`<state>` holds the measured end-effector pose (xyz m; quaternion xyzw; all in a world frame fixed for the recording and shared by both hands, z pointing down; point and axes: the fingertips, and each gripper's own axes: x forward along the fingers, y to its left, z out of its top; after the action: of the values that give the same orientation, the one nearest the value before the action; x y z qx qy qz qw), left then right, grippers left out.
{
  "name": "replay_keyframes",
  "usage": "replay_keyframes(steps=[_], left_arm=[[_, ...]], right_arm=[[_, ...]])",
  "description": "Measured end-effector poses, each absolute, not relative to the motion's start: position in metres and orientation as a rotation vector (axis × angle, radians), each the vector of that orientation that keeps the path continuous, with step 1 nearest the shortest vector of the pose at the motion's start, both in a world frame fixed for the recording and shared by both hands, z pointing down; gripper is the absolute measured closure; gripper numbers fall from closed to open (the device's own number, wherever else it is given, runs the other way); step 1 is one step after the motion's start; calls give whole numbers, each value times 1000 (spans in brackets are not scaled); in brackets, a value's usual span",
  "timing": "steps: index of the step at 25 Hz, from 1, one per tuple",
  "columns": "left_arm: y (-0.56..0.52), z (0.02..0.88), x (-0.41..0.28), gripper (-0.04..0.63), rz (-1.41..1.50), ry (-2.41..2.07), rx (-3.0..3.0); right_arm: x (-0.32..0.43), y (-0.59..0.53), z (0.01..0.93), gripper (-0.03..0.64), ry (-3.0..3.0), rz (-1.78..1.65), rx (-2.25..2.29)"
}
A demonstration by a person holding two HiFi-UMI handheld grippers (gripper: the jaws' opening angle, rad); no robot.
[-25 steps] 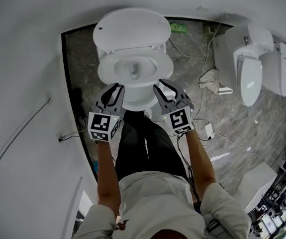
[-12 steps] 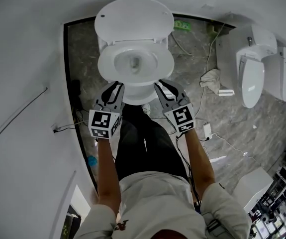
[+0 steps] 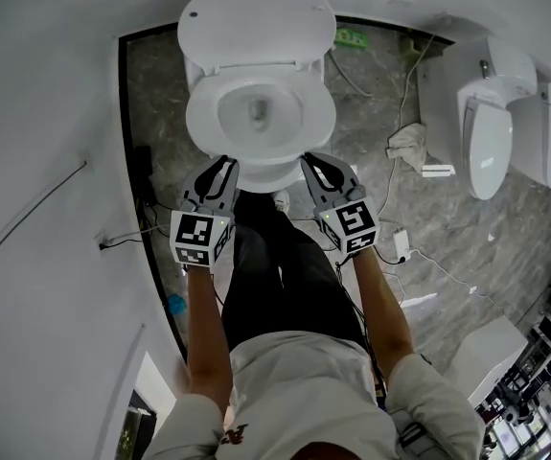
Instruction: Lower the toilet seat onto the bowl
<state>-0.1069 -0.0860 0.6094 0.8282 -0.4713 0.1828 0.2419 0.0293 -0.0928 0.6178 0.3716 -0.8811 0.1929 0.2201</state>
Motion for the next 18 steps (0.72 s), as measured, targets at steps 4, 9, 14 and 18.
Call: replay_keyframes(steps=[4, 9, 14, 18], left_arm=[[-76, 619, -105, 511, 514, -1282, 2256], [-63, 631, -104, 512, 528, -1270, 2246], [-49, 644, -102, 515, 557, -1256, 2230], [-37, 657, -100, 517, 583, -1238, 2223]], right_arm=[[32, -83, 628, 580, -2425, 551, 1023], [33, -71, 640, 581, -2412, 571, 1020], [35, -56, 654, 583, -2388, 596, 1007], [36, -46, 666, 583, -2371, 624, 999]])
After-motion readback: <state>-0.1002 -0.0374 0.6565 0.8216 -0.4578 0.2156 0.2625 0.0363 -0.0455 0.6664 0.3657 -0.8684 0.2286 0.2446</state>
